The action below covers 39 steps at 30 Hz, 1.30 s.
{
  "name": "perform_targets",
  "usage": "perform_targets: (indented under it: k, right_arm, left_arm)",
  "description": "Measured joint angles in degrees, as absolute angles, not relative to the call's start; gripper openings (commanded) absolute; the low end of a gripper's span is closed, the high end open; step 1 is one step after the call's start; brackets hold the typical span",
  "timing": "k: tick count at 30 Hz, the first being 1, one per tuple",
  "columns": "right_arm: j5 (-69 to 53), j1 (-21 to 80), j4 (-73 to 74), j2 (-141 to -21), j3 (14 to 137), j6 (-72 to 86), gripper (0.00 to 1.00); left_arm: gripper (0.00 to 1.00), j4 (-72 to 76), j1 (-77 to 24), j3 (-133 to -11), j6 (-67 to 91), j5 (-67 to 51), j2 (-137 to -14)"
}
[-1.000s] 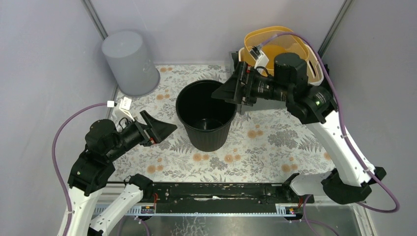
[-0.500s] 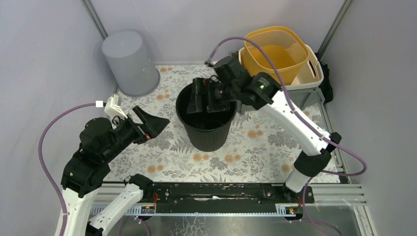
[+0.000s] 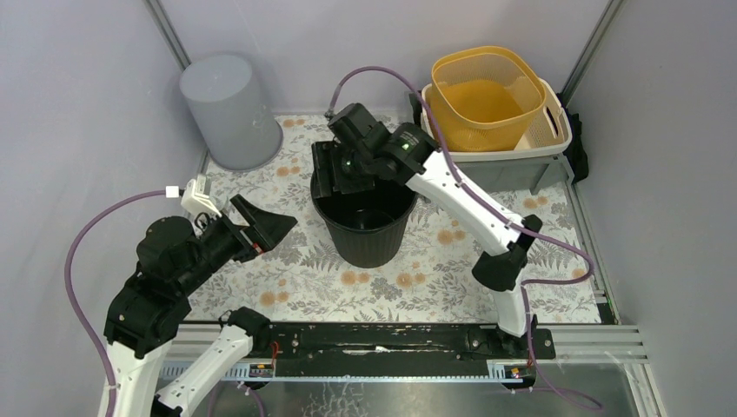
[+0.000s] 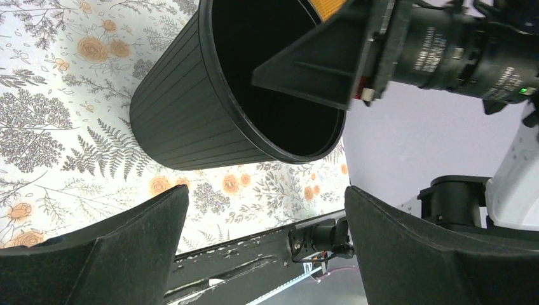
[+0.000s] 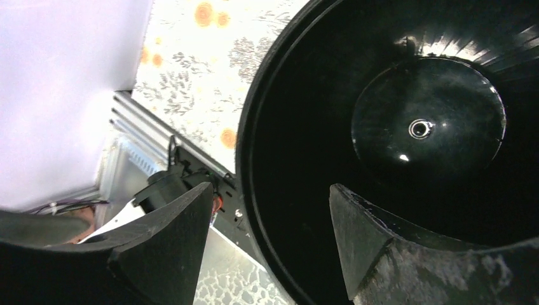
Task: Turn the large container upside down
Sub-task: Turn the container upside down at the center of the board.
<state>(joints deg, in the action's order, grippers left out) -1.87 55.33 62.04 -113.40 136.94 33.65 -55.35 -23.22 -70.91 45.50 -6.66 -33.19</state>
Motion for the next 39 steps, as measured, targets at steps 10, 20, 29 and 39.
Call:
perform_targets:
  k: [10,20,29,39]
  right_arm:
    - [2.96,58.0,62.46,-117.6,137.21,33.63,0.68]
    - [7.79,61.19,62.85,-119.94,139.96,32.56,0.58]
    - [10.04,61.78,67.09,-122.76,140.84,29.95,0.54]
    - [9.98,62.11,75.13,-122.76,141.67,25.26,0.39]
  left_arm:
    - [1.0,-57.36,-23.22,-70.81,45.91,-7.6,-31.59]
    - [1.0,-58.04,-23.22,-70.59,46.06,-7.66,-30.2]
    - [1.0,-59.27,-23.22,-70.59,46.41,-7.66,-29.85]
    - [1.0,-60.29,-23.22,-70.46,46.41,-7.64,-29.63]
